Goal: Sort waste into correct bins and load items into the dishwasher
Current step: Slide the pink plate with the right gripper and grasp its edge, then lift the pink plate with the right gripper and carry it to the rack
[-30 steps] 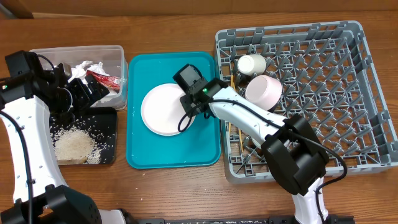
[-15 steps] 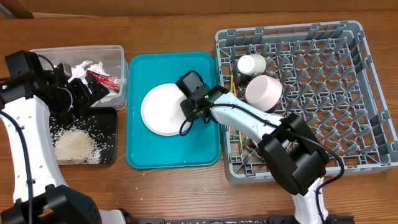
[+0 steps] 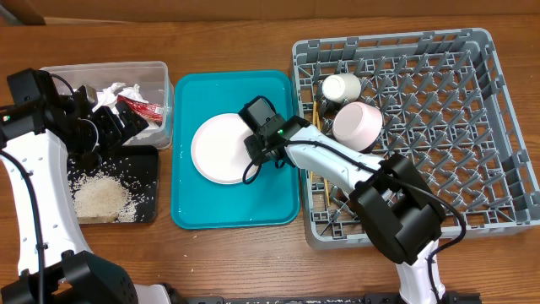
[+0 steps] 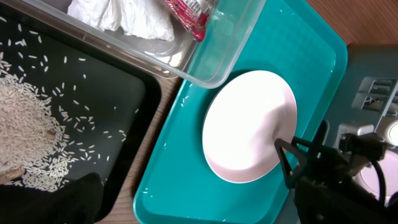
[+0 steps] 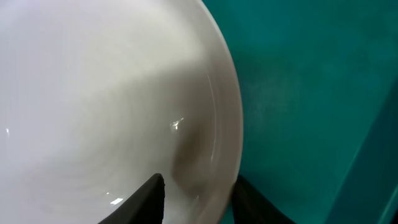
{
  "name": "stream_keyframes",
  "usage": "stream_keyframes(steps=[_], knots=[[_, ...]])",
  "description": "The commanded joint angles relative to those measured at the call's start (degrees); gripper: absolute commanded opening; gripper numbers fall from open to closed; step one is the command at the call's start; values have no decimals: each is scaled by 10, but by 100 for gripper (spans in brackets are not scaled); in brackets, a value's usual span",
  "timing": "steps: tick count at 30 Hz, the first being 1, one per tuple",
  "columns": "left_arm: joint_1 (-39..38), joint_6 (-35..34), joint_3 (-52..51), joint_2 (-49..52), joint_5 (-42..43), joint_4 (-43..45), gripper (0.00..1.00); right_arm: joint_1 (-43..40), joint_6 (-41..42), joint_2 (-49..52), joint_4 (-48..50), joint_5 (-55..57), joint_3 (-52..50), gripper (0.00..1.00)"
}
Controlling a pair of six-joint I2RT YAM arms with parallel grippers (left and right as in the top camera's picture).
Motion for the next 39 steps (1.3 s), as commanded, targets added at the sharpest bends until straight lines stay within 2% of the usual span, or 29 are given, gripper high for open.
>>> stream_keyframes(steps=[1, 3, 4, 6, 8, 15, 19, 22, 24, 28, 32, 35, 39], knots=[[-4, 6, 12, -11, 0, 1, 100, -2, 4, 26, 4, -5, -3, 37], [-4, 6, 12, -11, 0, 1, 100, -2, 4, 26, 4, -5, -3, 36], [-4, 6, 12, -11, 0, 1, 100, -2, 4, 26, 4, -5, -2, 33], [-4, 6, 12, -11, 0, 1, 100, -2, 4, 26, 4, -5, 1, 22], [-4, 6, 12, -11, 0, 1, 100, -2, 4, 25, 2, -5, 10, 4], [-4, 6, 12, -11, 0, 1, 100, -2, -1, -29, -54, -4, 110, 4], [-4, 6, 12, -11, 0, 1, 100, -2, -21, -86, -119, 42, 183, 4], [-4, 6, 12, -11, 0, 1, 100, -2, -71, -137, -171, 139, 218, 4], [-4, 6, 12, -11, 0, 1, 100, -2, -101, -172, -204, 242, 224, 4], [-4, 6, 12, -11, 0, 1, 100, -10, -106, -221, -256, 465, 224, 4], [-4, 6, 12, -11, 0, 1, 100, -42, -106, -249, -301, 623, 224, 4], [-4, 7, 12, -11, 0, 1, 100, -82, -106, -252, -346, 675, 224, 4], [-4, 6, 12, -11, 0, 1, 100, -150, -103, -251, -379, 662, 212, 4]])
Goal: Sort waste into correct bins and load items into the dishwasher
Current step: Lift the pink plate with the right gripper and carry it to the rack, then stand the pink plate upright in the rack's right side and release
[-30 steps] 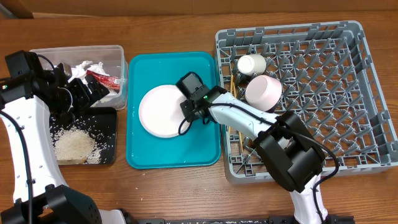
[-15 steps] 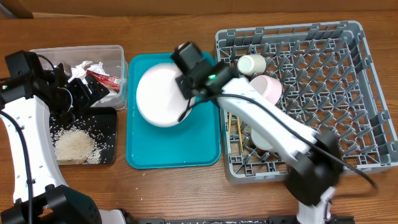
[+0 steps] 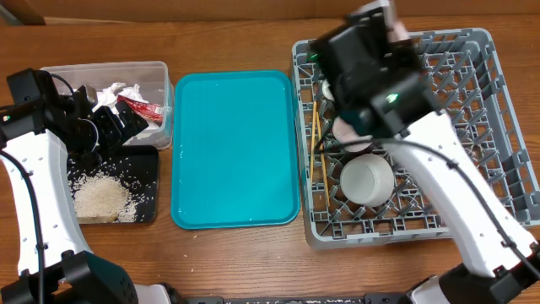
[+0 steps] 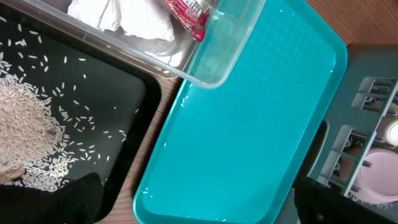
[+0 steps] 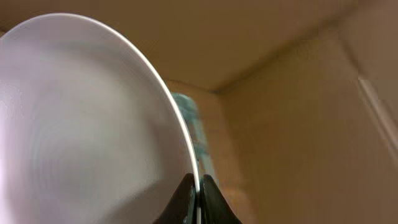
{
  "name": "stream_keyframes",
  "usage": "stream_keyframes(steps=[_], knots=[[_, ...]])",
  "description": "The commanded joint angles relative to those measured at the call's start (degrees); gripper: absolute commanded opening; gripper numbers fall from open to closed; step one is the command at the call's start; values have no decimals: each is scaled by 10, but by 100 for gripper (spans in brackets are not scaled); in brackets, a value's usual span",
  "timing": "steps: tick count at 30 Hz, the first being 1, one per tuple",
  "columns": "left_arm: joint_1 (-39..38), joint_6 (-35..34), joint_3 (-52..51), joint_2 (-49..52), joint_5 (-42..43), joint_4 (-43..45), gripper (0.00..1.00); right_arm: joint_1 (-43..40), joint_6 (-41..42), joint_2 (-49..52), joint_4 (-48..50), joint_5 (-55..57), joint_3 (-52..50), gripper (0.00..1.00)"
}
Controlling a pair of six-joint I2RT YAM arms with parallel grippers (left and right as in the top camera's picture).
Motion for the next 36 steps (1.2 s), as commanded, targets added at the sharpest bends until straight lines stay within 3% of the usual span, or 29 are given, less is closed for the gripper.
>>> stream_keyframes(steps=[1, 12, 26, 36], knots=[[-4, 6, 12, -11, 0, 0, 100, -57, 2, 1, -10, 38, -9, 4], [-4, 6, 12, -11, 0, 0, 100, -196, 2, 52, -57, -100, -15, 4], [-4, 6, 12, -11, 0, 0, 100, -209, 0, 96, -33, -110, -15, 4], [-4, 6, 12, -11, 0, 0, 100, -213, -119, 104, 38, -110, -15, 4]])
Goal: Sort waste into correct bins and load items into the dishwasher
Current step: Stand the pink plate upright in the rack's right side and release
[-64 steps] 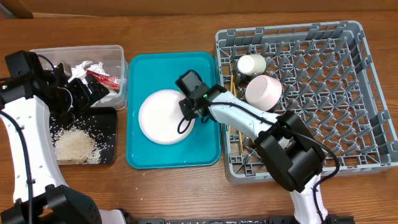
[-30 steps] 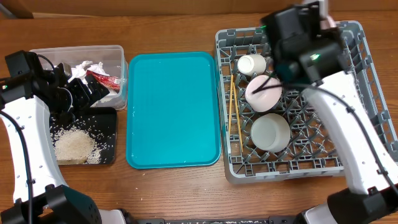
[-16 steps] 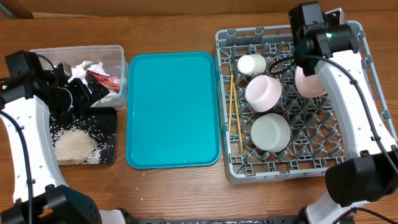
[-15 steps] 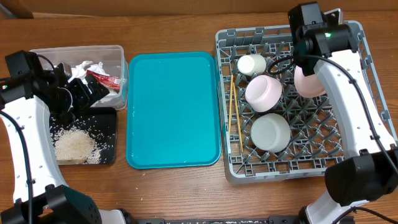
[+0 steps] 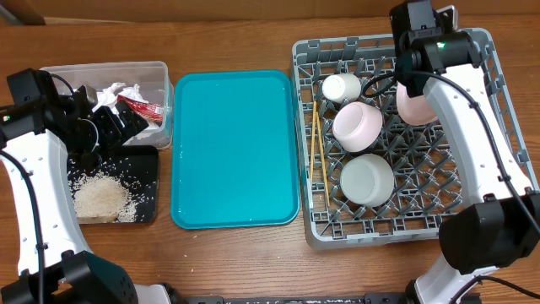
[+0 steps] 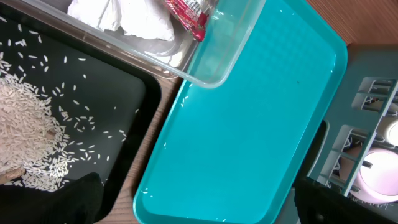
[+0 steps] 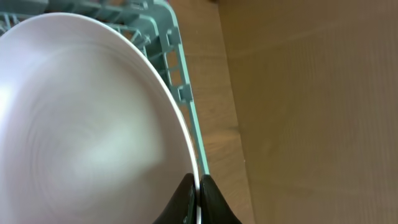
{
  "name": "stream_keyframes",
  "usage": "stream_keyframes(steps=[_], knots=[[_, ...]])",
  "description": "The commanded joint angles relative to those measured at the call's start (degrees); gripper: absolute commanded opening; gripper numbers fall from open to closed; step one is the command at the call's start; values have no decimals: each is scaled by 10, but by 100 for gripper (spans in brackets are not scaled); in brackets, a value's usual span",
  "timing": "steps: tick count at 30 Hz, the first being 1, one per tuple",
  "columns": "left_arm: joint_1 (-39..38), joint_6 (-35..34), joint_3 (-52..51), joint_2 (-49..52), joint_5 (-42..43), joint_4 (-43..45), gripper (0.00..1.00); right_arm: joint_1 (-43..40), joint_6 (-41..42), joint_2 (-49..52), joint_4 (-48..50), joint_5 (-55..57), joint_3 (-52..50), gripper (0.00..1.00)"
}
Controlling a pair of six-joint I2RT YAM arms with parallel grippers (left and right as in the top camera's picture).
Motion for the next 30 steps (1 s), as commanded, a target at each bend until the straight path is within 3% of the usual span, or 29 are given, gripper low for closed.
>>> stream_keyframes(steps=[1, 4, 10, 20, 25, 27, 30], knots=[[-4, 6, 12, -11, 0, 1, 100, -2, -77, 3, 28, 5, 0, 4], [-4, 6, 12, -11, 0, 1, 100, -2, -125, 4, 54, 5, 0, 4], [-4, 6, 12, -11, 0, 1, 100, -2, -141, 4, 60, 3, -9, 4], [-4, 6, 12, -11, 0, 1, 100, -2, -203, 4, 120, -23, -96, 6], [-4, 6, 12, -11, 0, 1, 100, -2, -203, 4, 137, -24, -96, 32], [-4, 6, 12, -11, 0, 1, 100, -2, -203, 4, 144, -24, -96, 55], [-4, 6, 12, -11, 0, 1, 100, -2, -203, 4, 159, -13, -96, 82]])
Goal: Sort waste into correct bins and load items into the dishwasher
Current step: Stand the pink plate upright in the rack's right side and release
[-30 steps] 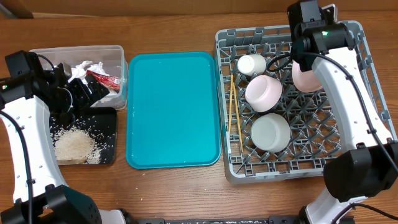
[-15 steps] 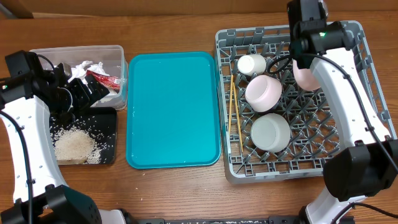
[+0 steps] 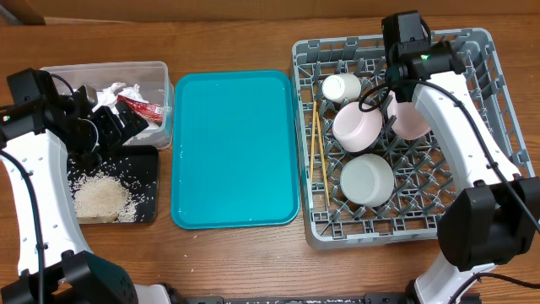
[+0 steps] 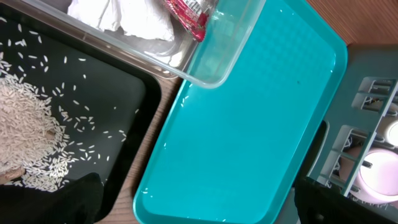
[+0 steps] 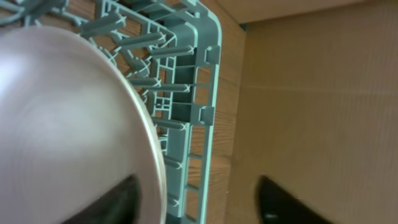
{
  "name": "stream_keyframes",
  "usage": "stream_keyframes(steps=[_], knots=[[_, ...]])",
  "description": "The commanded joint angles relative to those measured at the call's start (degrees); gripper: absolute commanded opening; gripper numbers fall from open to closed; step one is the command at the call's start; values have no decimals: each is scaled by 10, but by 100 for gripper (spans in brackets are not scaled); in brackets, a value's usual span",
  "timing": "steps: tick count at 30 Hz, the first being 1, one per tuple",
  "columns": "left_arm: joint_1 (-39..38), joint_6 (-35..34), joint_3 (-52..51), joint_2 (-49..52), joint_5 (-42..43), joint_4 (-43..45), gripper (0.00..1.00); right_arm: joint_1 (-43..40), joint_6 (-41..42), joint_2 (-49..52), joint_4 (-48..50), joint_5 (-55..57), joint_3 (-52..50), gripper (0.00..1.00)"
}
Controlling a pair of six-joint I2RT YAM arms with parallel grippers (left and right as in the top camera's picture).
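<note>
A white plate (image 3: 411, 118) stands on edge among the tines of the grey dish rack (image 3: 481, 169), at its back. In the right wrist view the plate (image 5: 68, 124) fills the left side. My right gripper (image 5: 199, 202) is open right above it, one finger over the plate's face and the other out over the rack's rim; neither grips it. My left gripper (image 4: 199, 208) is open with nothing in it, hovering where the black rice tray (image 3: 105, 194) meets the teal tray (image 3: 234, 148).
The rack also holds a white cup (image 3: 342, 86), a pink bowl (image 3: 358, 125), a white bowl (image 3: 366, 179) and chopsticks (image 3: 316, 143) along its left side. A clear bin (image 3: 152, 76) with crumpled paper and a red wrapper sits at the back left.
My right gripper was shut on the plate's rim over the back of the rack. Now it is open and the plate stands in the rack on its own. The left arm has not moved.
The plate lay on the teal tray with my right gripper's fingers around its rim. Then the gripper held it high above the rack, leaving the tray bare. Then it hung on edge over the rack's back. Now it stands there, let go.
</note>
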Motion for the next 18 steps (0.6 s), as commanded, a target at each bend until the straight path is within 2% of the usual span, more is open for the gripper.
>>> stream_keyframes(steps=[1, 2, 7, 12, 18], knots=[[-4, 6, 12, -11, 0, 1, 100, -1, -1, -5, 19, 21, 1, 93], [-4, 6, 12, -11, 0, 1, 100, -1, -1, -5, 27, 25, 2, 100], [-4, 6, 12, -11, 0, 1, 100, 16, 56, -9, 29, 6, 26, 100], [-4, 6, 12, -11, 0, 1, 100, 58, 188, -37, 24, -175, 52, 100], [-4, 6, 12, -11, 0, 1, 100, 94, 204, -69, 25, -411, 54, 100]])
